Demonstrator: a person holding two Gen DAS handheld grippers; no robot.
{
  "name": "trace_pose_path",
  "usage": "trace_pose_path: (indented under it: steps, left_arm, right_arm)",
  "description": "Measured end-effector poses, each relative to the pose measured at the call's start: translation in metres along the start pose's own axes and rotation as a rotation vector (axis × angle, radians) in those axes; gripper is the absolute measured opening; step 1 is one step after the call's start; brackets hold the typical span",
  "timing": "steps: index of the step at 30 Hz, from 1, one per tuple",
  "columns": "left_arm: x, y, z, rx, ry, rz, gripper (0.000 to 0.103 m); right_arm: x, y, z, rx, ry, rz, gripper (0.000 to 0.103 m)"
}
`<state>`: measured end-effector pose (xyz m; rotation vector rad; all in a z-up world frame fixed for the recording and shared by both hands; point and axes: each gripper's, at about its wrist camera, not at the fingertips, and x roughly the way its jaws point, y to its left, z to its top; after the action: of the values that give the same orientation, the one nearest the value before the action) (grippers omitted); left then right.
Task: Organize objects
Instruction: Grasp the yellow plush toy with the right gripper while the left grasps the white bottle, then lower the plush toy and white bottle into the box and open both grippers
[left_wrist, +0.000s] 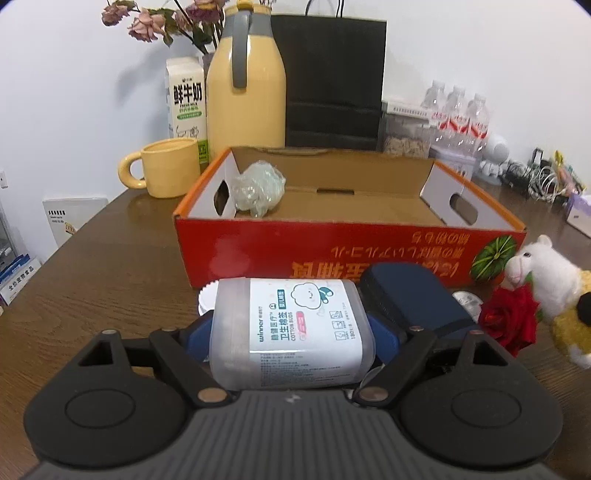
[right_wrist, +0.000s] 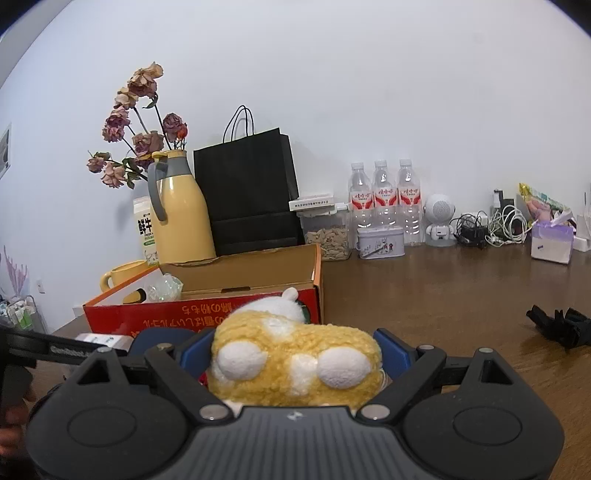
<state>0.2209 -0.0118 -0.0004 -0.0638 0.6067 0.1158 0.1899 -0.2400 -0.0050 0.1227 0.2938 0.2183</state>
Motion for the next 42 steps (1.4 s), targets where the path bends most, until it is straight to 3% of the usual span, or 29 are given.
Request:
trace_pose_path:
  steps: [13,26,34,42]
  left_arm:
    - [-0.041,0.007,0.029,0.007,-0.168,-0.069,0.084]
    - [-0.022,0.007,0.087,-0.018,-0.300,-0.103,0.084]
    - [0.032,0.012,0.110,-0.066,-0.286,-0.061,0.084]
    - [0.071,0.010,0.103,-0.048,-0.217,-0.047,0.084]
  right_arm:
    - [-0.001,0.019,0.028,-0.040,-0.098,0.029,0.090]
    - [0.050,0.061,0.078,-0.090,-0.156,0.055,0.090]
    - [0.115,0.075,0.085,-0.097,-0.103,0.031,0.090]
    - [0.154,0.067,0.073,-0.069,-0.016,0.030,0.090]
